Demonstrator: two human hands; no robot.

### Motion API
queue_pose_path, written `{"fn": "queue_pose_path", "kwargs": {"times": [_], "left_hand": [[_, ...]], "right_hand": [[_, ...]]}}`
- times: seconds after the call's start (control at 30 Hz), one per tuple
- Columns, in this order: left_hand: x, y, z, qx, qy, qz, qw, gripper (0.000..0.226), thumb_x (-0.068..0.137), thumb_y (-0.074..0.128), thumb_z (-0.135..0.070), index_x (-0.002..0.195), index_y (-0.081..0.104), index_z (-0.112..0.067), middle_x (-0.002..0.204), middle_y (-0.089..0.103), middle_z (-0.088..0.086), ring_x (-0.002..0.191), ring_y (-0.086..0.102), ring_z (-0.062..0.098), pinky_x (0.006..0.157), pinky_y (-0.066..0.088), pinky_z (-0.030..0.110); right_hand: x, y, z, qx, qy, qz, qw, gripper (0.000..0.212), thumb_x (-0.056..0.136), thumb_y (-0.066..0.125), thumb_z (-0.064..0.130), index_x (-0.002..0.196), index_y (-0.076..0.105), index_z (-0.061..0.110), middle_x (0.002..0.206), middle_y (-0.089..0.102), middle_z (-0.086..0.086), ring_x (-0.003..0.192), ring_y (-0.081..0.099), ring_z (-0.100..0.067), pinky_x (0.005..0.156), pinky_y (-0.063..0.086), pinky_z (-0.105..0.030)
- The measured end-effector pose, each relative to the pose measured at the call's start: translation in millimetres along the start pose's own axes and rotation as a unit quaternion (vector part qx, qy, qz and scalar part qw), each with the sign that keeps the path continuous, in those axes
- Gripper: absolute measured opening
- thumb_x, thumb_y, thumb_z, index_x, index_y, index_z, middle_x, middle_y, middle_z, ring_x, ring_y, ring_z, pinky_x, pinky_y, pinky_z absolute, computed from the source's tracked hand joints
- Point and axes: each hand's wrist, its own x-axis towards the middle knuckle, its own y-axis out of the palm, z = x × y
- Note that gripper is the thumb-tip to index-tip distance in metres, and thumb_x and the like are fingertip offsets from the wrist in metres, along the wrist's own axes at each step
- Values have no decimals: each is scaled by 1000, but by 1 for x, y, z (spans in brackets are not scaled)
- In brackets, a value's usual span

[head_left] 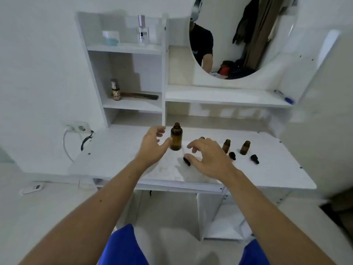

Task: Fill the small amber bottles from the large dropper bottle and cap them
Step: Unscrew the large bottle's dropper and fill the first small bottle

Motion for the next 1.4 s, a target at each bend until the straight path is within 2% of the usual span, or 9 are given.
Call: {"fn": "queue_pose_path", "kwargs": {"times": [0.17, 0.33, 0.5, 0.67, 0.8, 0.93, 1.03, 1.17, 1.4], "left_hand": [[7, 18, 3, -47, -33, 40, 998, 61, 90, 77, -37, 142, 51, -18, 138, 58, -5, 122, 56, 7, 100, 47, 22], [11, 28, 4, -77, -29, 51, 995, 59, 89, 81, -31, 138, 52, -20, 131, 59, -11, 123, 56, 6, 104, 46, 25], [13, 35, 7, -124, -40, 59, 990, 56, 89, 81, -28, 137, 54, -17, 128, 62, -4, 114, 60, 3, 87, 51, 9], [14, 42, 13, -153, -57, 40, 986, 50, 90, 81, -25, 134, 57, -22, 122, 65, -6, 115, 66, 12, 95, 59, 27], [15, 43, 16, -157, -52, 38, 985, 48, 89, 81, -26, 131, 58, -25, 121, 67, -9, 116, 65, 10, 96, 58, 23], [16, 44, 21, -144, -48, 43, 988, 50, 89, 81, -31, 133, 57, -26, 124, 68, -8, 115, 67, 11, 98, 58, 25], [16, 43, 23, -150, -56, 50, 986, 50, 89, 81, -31, 133, 57, -27, 124, 68, -8, 116, 67, 13, 100, 57, 27], [17, 41, 24, -181, -70, 56, 979, 47, 88, 82, -29, 129, 59, -29, 122, 70, -9, 115, 68, 12, 104, 57, 35], [17, 39, 26, -214, -80, 54, 972, 48, 85, 85, -20, 129, 65, -20, 118, 73, -7, 112, 70, 9, 103, 57, 41]], "right_hand": [[-8, 26, 1, 39, 31, 11, 999, 41, 92, 70, 53, 119, 70, 23, 106, 67, 9, 102, 61, -15, 98, 50, -39], [-11, 41, -5, 45, 61, 6, 997, 43, 90, 75, 52, 122, 67, 23, 113, 62, 8, 101, 54, -9, 93, 48, -30], [-13, 49, -9, 64, 76, -20, 995, 35, 95, 75, 41, 122, 67, 23, 105, 54, 14, 98, 49, -7, 88, 39, -22], [-17, 54, -11, 69, 87, -57, 992, 23, 98, 71, 30, 119, 69, 22, 104, 59, 11, 94, 54, -8, 87, 46, -20], [-16, 46, -14, 107, 106, -113, 982, 26, 96, 74, 22, 122, 73, 19, 110, 64, 9, 98, 61, -5, 94, 51, -21], [-7, 21, -14, 190, 124, -206, 952, 21, 91, 80, 12, 112, 79, 17, 102, 65, 6, 90, 66, -5, 80, 52, -12], [6, -2, -12, 250, 127, -249, 927, 16, 94, 78, 15, 109, 78, 22, 105, 71, 6, 93, 70, -6, 83, 56, -15], [31, -22, -9, 321, 131, -231, 909, 17, 100, 72, 17, 116, 77, 19, 107, 79, 9, 102, 74, -5, 92, 58, -19], [66, -34, -1, 294, 87, -216, 927, 20, 104, 66, 20, 123, 73, 19, 113, 77, 8, 110, 71, -7, 102, 55, -24]]}}
